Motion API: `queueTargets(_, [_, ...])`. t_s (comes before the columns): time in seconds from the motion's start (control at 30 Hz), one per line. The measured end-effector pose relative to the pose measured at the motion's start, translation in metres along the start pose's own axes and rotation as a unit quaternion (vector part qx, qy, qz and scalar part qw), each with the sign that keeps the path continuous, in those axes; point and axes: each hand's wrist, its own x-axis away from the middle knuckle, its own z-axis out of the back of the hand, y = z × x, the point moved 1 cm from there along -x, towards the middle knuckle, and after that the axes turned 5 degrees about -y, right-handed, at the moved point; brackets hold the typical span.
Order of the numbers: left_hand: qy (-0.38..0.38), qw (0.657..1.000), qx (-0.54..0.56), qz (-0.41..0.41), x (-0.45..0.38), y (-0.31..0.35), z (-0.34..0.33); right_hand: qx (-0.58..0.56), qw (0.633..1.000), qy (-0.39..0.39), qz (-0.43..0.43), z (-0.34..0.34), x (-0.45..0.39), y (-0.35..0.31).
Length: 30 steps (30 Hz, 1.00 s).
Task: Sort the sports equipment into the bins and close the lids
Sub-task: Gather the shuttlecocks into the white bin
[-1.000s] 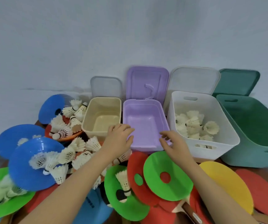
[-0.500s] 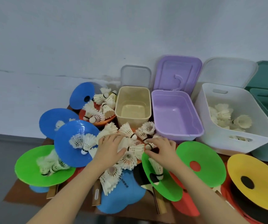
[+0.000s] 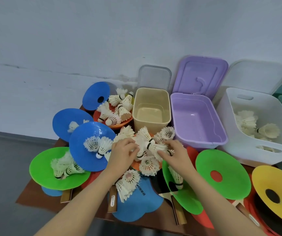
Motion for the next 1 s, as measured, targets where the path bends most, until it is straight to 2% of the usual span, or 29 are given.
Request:
queueTargets(0.23, [0.088,0.993,0.041,-0.072,-0.023,0.022,0.017,-0.055,0.992,0.098,0.055,0.03,0.004,-0.003])
queueTargets(0.57, [0.136,0.972,0.082,-0.174,-0.101,0.113,-0.011,-0.003,0.978,0.191,0.079,0.128,0.002,0.027])
queueTargets(0.73, [0.131,0.965,0.074,-0.214,-0.146,0.169,-0.048,0.034,0.966,0.239,0.089,0.188,-0.008,0.063])
queueTargets(1.0, [0.083,0.969,0.106,-0.207,-0.211,0.253,-0.123,0.062,0.963,0.259,0.039,0.278,-0.033,0.138])
